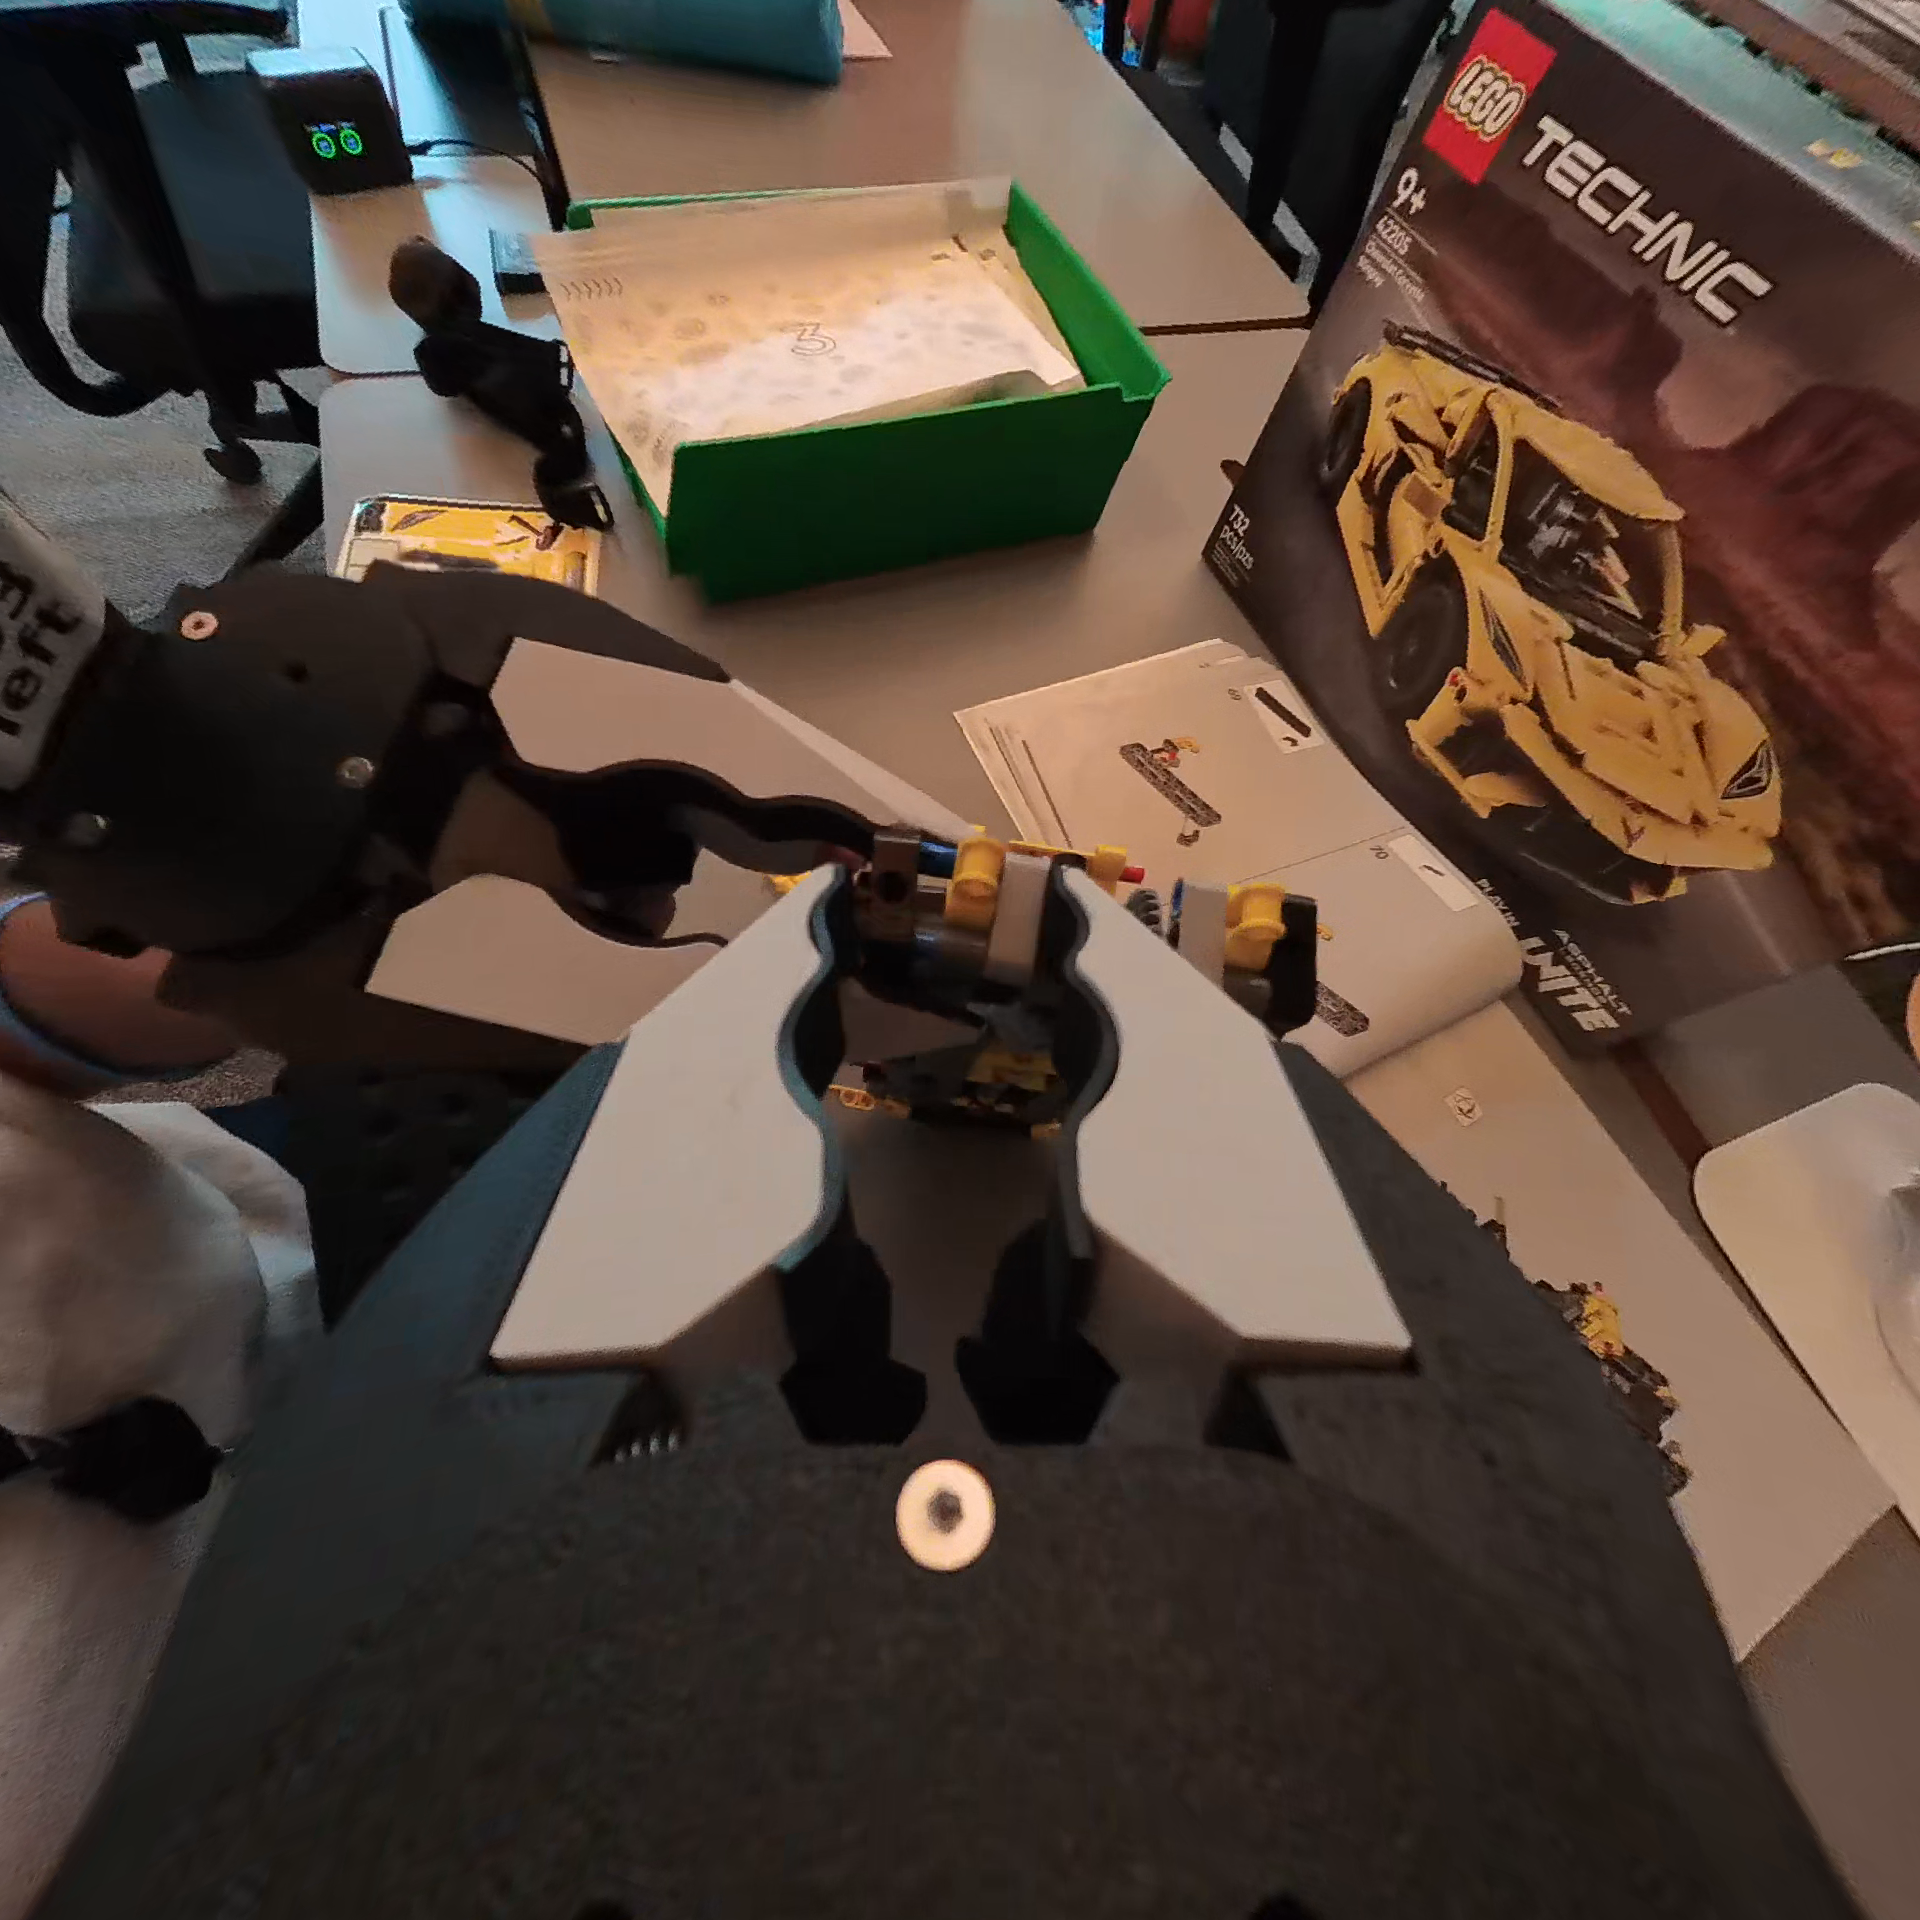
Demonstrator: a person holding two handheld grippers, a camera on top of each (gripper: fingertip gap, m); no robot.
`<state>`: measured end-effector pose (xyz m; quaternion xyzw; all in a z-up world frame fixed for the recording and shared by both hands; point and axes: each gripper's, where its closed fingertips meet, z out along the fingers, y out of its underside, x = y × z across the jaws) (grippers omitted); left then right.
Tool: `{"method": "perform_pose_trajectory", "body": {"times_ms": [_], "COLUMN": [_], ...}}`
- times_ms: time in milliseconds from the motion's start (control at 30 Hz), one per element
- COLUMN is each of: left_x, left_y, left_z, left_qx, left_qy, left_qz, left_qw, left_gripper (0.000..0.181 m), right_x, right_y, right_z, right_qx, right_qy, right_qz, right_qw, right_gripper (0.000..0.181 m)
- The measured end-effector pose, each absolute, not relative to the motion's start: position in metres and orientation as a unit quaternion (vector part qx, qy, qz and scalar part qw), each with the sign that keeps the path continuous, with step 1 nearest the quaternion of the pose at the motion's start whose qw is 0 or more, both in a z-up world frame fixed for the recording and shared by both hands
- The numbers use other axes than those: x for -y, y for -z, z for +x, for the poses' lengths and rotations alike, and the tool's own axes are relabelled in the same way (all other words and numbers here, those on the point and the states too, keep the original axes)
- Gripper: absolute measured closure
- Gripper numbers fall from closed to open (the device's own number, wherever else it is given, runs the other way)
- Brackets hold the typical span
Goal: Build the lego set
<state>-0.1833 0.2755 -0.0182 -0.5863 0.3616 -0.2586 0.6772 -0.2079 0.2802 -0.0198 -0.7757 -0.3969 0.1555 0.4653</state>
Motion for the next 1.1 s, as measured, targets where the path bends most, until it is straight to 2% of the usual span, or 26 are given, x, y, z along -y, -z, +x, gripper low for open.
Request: {"method": "perform_pose_trajectory", "body": {"times_ms": [500,967,1100], "left_x": [-0.272,-0.267,-0.267], "left_y": [0.024,0.02,0.019], "left_z": [-0.179,-0.174,-0.174], "left_qx": [-0.414,-0.442,-0.44], "left_qy": [0.233,0.283,0.304], "left_qz": [-0.581,-0.56,-0.548], "left_qw": [0.661,0.641,0.643], "left_gripper": [0.155,0.154,0.154], "right_x": [-0.278,-0.274,-0.27], "right_y": [0.022,0.02,0.011], "right_z": [-0.203,-0.202,-0.199], "right_qx": [0.451,0.445,0.434], "right_qy": [-0.115,-0.186,-0.247], "right_qz": [-0.746,-0.742,-0.72], "right_qw": [0.477,0.465,0.482], "right_gripper": [0.148,0.144,0.14]}}
